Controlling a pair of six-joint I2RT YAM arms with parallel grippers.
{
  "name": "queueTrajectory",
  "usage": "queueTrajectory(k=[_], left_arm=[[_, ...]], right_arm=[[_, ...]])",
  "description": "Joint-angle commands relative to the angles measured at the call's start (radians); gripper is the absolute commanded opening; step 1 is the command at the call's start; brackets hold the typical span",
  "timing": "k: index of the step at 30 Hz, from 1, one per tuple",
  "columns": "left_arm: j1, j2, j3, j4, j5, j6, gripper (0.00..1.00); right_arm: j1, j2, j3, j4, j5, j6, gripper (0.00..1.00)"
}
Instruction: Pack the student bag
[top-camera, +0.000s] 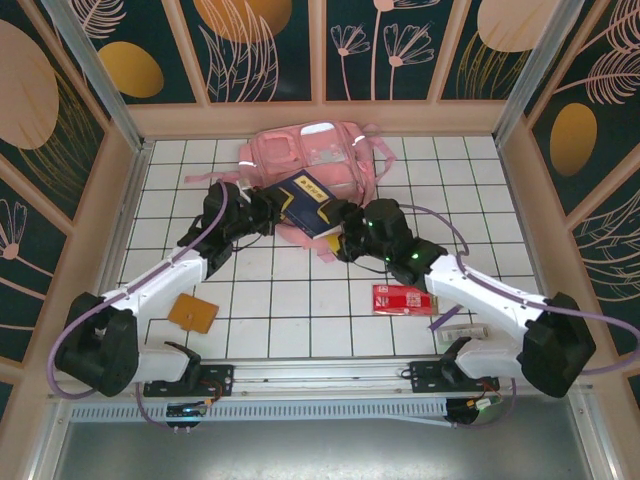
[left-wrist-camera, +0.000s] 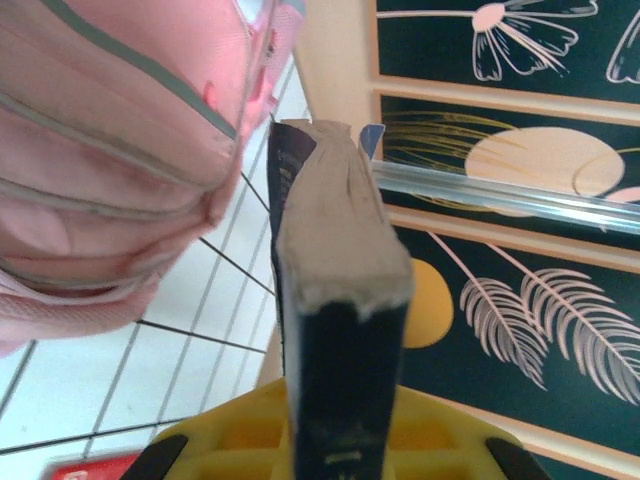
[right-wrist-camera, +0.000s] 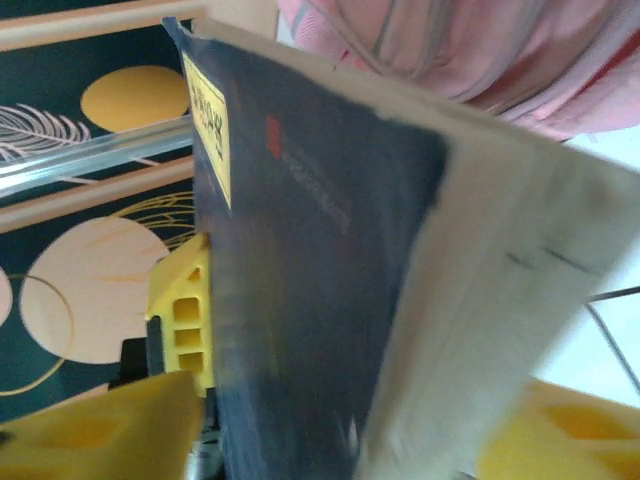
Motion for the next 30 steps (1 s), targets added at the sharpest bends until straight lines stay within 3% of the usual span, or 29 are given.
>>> queueTrajectory(k=[1,2,3,4,6,7,8,10,11,16,20,23,26,30], left_arm=[[-0.002,-0.006,-0.021,0.068,0.059,-0.220,0.00],[-0.002,-0.011,-0.026,0.053,0.057,-0.215,0.00],[-0.002,-0.014,-0.030,0.046,0.056,-0.207,0.03],[-0.002,-0.014,-0.035,0.040,0.059,-0.189,0.10],[0.004,-0.005,-0.022,0.017,0.064,-0.083,0.38],[0.010,0.006,0.021,-0.036,0.051,0.066,0.50],[0.010,0.021,0.105,-0.159,0.001,0.310,0.56],[-0.018,0.079,0.284,-0.426,-0.148,0.736,0.63],[-0.028,0.108,0.325,-0.476,-0.187,0.917,0.65],[-0.082,0.249,0.397,-0.534,-0.211,1.496,0.69],[-0.196,0.427,0.518,-0.665,-0.450,1.927,0.72],[-0.229,0.571,0.611,-0.705,-0.605,2.061,0.73],[-0.228,0.715,0.746,-0.724,-0.795,2.014,0.72],[-0.227,0.831,0.867,-0.717,-0.896,1.962,0.72]], right_arm=[[-0.004,-0.021,0.025,0.138,0.046,-0.028,0.29],[-0.015,-0.032,0.018,0.143,0.066,-0.039,0.13],[-0.026,-0.038,0.021,0.134,0.074,-0.053,0.04],[-0.042,-0.044,0.030,0.116,0.083,-0.080,0.00],[-0.065,-0.065,0.059,0.053,0.106,-0.132,0.00],[-0.084,-0.082,0.071,0.031,0.117,-0.168,0.00],[-0.103,-0.101,0.083,-0.001,0.129,-0.196,0.00],[-0.155,-0.144,0.100,-0.058,0.143,-0.244,0.00],[-0.192,-0.168,0.109,-0.095,0.157,-0.269,0.00],[-0.409,-0.273,0.153,-0.270,0.208,-0.412,0.00],[-0.562,-0.314,0.183,-0.389,0.190,-0.500,0.00],[-0.620,-0.329,0.163,-0.419,0.153,-0.508,0.00],[-0.630,-0.333,0.137,-0.431,0.085,-0.506,0.00],[-0.629,-0.340,0.104,-0.451,0.037,-0.495,0.00]])
